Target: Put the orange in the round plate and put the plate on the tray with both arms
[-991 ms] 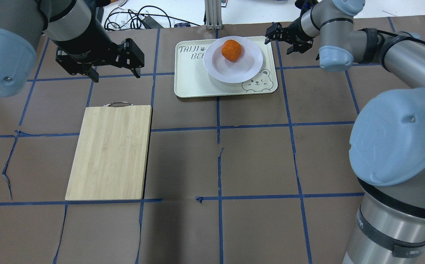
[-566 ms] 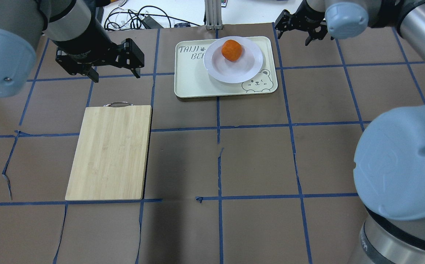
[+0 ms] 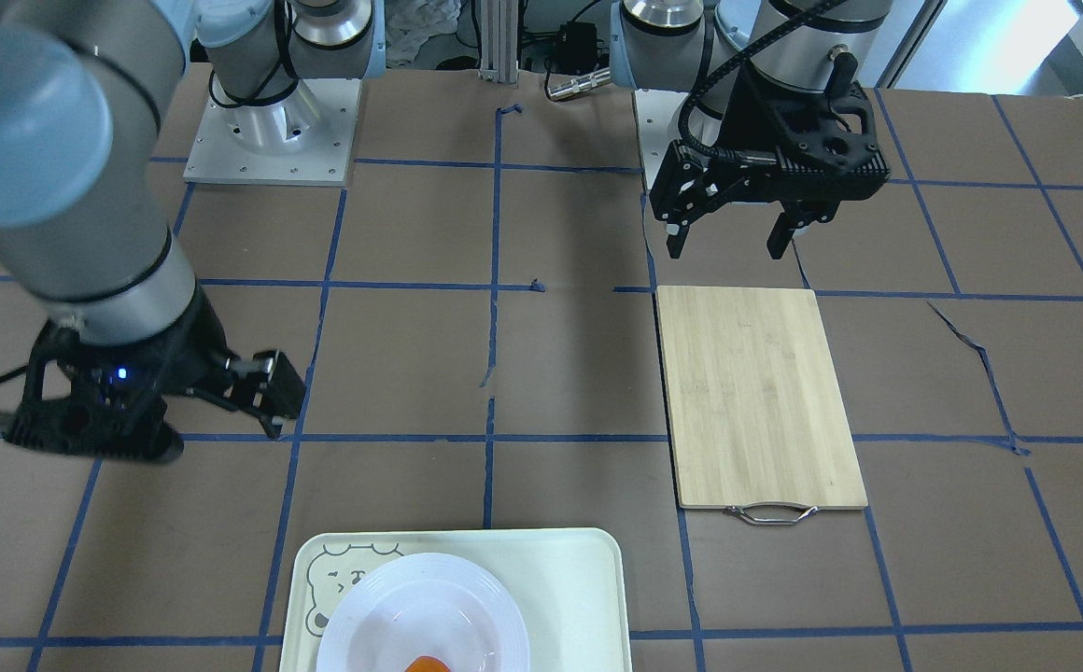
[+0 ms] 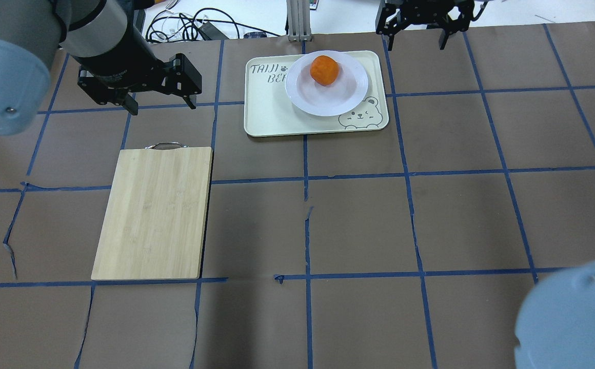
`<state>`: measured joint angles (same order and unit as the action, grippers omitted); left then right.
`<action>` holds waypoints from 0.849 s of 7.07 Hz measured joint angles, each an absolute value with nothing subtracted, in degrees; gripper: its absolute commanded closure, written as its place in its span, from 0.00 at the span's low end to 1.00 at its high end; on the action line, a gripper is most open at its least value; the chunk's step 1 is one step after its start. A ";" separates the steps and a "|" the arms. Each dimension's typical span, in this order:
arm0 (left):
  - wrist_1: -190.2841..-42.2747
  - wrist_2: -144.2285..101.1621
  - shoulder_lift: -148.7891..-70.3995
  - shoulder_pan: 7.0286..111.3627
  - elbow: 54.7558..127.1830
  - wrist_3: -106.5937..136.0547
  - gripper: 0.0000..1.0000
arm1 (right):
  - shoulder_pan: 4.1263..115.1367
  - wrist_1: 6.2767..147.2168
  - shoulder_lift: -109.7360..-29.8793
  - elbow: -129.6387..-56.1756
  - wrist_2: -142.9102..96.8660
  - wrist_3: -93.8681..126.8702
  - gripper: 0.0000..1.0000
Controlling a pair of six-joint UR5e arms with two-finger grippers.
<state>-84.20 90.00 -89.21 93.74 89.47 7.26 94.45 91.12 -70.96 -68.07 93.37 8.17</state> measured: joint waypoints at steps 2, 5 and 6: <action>-84.20 90.00 -89.13 93.72 89.52 7.29 0.00 | 95.48 89.08 -81.92 -75.49 93.41 6.56 0.00; -84.28 90.00 -89.04 93.72 89.56 7.22 0.00 | 94.25 96.68 -88.13 -84.00 93.16 4.50 0.00; -84.28 90.00 -89.04 93.70 89.56 7.21 0.00 | 93.74 97.88 -88.01 -84.49 92.04 4.45 0.00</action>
<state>-84.28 90.00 -89.04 93.70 89.56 7.21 93.74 97.88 -88.01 -84.49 92.04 4.45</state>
